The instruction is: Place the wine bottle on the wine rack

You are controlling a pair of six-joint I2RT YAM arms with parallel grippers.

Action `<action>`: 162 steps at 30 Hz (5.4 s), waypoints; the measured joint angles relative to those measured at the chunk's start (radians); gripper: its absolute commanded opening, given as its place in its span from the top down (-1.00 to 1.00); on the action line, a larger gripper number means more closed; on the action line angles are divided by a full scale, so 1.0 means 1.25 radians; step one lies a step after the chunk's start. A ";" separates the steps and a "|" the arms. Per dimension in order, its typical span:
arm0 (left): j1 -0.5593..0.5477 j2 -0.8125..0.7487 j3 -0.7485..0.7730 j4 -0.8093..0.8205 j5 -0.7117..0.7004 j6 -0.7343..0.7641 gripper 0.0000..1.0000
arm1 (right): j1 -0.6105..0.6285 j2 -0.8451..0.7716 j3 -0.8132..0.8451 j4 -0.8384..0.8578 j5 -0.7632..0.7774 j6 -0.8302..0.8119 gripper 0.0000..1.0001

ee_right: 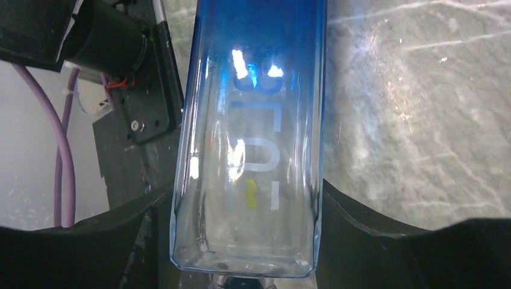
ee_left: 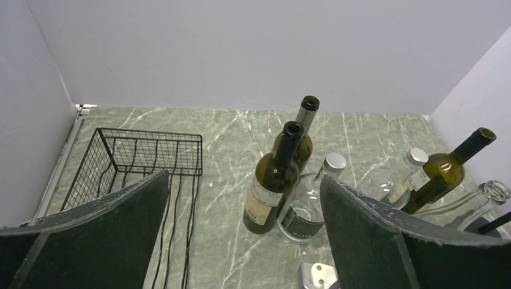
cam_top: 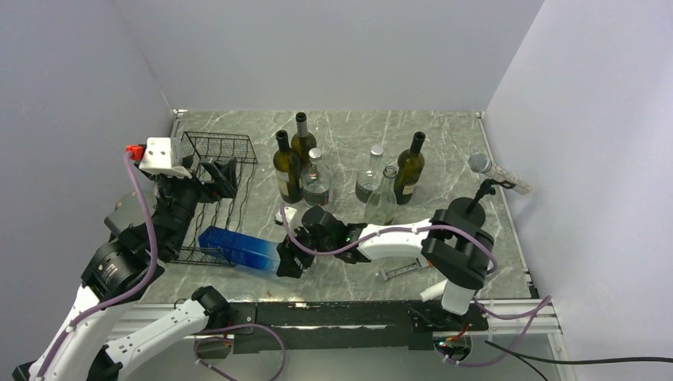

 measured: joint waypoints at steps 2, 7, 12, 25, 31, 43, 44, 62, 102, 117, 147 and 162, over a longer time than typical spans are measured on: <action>0.000 0.000 0.000 -0.004 0.000 -0.001 -0.99 | 0.002 0.023 0.007 0.027 0.000 0.011 1.00; 0.000 -0.007 0.001 -0.025 0.004 -0.002 -0.99 | 0.009 0.081 0.039 0.068 0.003 0.030 1.00; 0.000 -0.017 0.031 -0.055 0.002 -0.001 -0.99 | 0.020 0.115 0.070 0.080 0.013 0.041 1.00; 0.000 -0.032 0.086 -0.077 -0.008 -0.001 -0.99 | 0.031 0.136 0.086 0.127 0.026 0.054 1.00; 0.000 -0.031 0.086 -0.084 -0.008 0.000 -0.99 | 0.032 0.144 0.099 0.126 0.023 0.072 1.00; 0.000 -0.013 0.086 -0.100 -0.006 0.000 -0.99 | 0.042 0.259 0.235 0.126 0.019 0.085 1.00; 0.000 -0.013 0.086 -0.101 -0.006 0.000 -0.99 | 0.042 0.266 0.244 0.125 0.019 0.085 1.00; 0.000 -0.015 0.087 -0.120 -0.004 -0.001 -0.99 | 0.053 0.406 0.453 0.054 0.013 0.081 0.62; 0.000 -0.053 0.110 -0.124 -0.004 0.005 -0.99 | 0.084 0.268 0.383 0.090 0.150 0.023 -0.88; 0.000 -0.064 0.117 -0.126 0.033 -0.016 -0.99 | 0.071 0.051 0.389 -0.122 0.207 0.002 -0.82; 0.000 -0.073 -0.013 -0.122 0.136 -0.096 -0.99 | -0.228 -0.084 0.497 -0.612 0.522 -0.013 -0.35; 0.000 -0.068 -0.062 -0.124 0.206 -0.121 -0.99 | -0.246 0.082 0.586 -0.608 0.494 -0.037 -0.07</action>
